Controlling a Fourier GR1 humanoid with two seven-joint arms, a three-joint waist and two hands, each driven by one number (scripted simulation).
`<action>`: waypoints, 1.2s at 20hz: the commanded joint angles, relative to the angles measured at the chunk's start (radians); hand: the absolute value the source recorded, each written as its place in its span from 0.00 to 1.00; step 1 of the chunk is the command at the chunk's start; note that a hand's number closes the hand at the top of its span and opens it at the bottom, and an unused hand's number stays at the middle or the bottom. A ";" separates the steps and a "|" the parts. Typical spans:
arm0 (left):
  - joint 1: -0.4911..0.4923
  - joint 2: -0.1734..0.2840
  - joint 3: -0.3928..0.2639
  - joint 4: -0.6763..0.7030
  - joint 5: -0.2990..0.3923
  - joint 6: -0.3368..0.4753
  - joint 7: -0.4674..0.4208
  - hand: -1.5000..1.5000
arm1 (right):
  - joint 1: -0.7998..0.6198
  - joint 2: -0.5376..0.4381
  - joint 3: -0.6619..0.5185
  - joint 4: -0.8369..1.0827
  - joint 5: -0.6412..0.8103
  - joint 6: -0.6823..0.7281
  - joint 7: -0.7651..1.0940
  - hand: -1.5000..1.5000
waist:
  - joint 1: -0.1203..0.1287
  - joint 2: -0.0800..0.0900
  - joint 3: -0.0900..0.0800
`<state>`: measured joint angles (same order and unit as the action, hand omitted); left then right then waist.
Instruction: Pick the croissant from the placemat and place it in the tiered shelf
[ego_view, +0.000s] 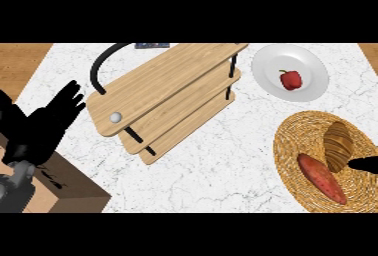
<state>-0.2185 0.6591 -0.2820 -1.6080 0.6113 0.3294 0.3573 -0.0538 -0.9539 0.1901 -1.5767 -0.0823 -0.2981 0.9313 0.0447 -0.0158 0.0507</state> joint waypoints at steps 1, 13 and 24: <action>0.121 -0.102 -0.087 0.125 -0.049 0.017 -0.078 0.50 | -0.049 0.022 0.044 0.009 0.050 -0.017 0.070 0.00 | -0.005 0.037 -0.056; 0.121 -0.073 -0.096 0.116 -0.010 0.017 -0.074 0.50 | -0.125 0.139 0.130 0.153 0.176 -0.048 0.106 0.00 | -0.004 0.032 -0.053; 0.123 -0.046 -0.108 0.109 0.027 0.053 -0.089 0.50 | -0.176 0.218 0.131 0.289 0.254 -0.088 0.029 0.00 | -0.022 0.031 -0.051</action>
<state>-0.2004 0.7101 -0.3428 -1.6159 0.6399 0.3721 0.3136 -0.2137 -0.7714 0.3212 -1.3359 0.1489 -0.3512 0.9808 0.0242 -0.0171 0.0472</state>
